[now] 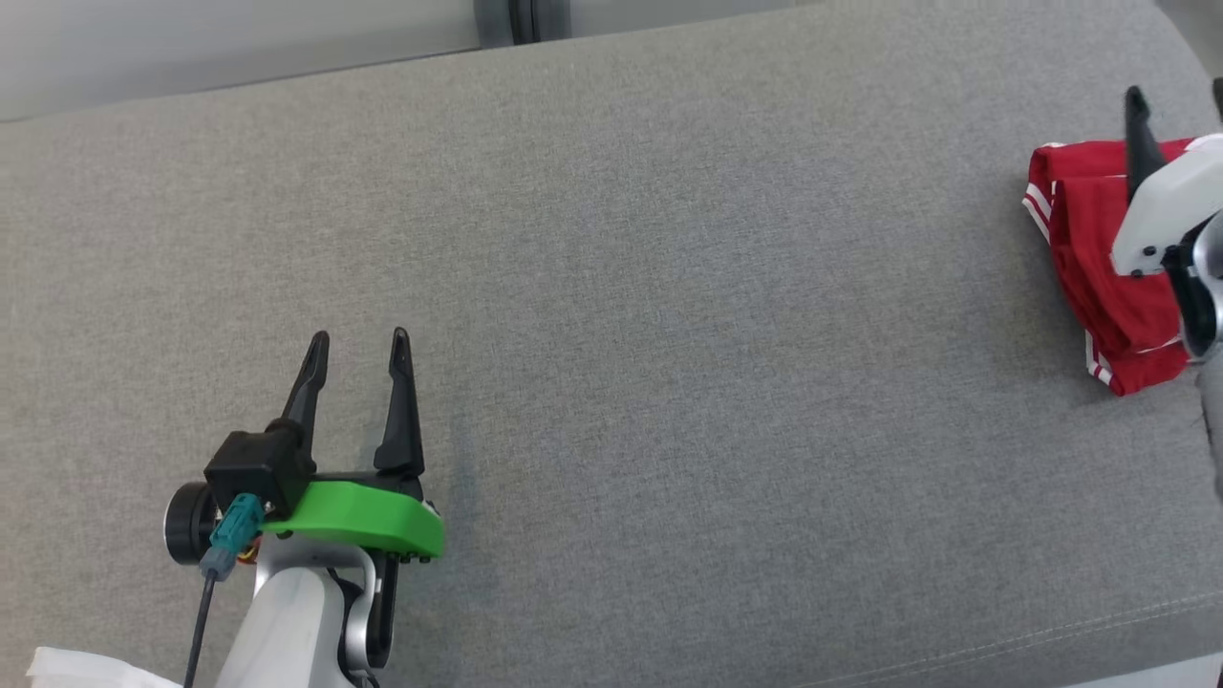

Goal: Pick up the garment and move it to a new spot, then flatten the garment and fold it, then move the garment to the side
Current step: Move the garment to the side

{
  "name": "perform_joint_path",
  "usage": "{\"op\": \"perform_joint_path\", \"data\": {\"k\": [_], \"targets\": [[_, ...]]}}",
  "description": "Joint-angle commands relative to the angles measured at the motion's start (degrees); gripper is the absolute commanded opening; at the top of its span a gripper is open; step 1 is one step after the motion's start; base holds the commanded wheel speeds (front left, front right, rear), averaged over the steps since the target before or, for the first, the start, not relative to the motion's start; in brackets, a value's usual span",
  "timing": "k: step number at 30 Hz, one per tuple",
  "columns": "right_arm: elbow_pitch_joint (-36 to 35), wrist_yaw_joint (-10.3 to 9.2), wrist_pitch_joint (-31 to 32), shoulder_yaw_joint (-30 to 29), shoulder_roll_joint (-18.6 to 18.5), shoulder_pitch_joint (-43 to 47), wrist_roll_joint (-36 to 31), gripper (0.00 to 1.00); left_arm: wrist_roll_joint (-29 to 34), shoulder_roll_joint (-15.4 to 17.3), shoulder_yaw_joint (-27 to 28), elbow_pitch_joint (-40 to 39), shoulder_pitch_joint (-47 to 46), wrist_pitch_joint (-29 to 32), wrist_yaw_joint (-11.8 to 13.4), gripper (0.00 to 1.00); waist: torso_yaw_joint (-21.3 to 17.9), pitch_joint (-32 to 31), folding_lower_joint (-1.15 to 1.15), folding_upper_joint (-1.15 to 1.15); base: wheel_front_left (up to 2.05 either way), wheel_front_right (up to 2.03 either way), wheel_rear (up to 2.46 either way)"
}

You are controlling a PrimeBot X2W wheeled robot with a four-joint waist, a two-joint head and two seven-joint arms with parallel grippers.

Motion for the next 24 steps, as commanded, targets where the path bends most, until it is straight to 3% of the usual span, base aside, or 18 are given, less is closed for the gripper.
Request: {"op": "perform_joint_path", "data": {"k": [1, 8, 12, 24], "targets": [[-0.76, -0.06, -0.80, 1.63, 0.83, 1.78, 1.86, 1.00, -0.51, -0.11, 0.43, 1.16, -0.87, -0.21, 0.41, 1.00, 0.60, -2.53, 0.00, 0.00, 0.00, 0.00, 0.00], [-4.63, -0.06, -5.05, 7.77, 4.14, 7.32, 7.14, 1.00, -0.74, -1.23, 3.17, 3.19, 0.43, -0.16, 2.45, 1.00, 2.24, -7.07, 0.00, 0.00, 0.00, 0.00, 0.00], [-6.81, -0.06, -7.99, 9.05, 6.42, 11.50, 7.49, 1.00, 0.27, -1.44, 3.08, 3.83, 2.36, -0.16, 2.11, 1.00, 3.22, -9.36, 0.00, 0.00, 0.00, 0.00, 0.00], [-19.21, -0.06, -13.49, 4.34, 15.61, 28.20, 2.90, 1.00, 0.72, -1.60, 2.92, 3.47, 7.85, -0.16, 3.72, 1.00, 5.97, -12.48, 0.00, 0.00, 0.00, 0.00, 0.00]]}}
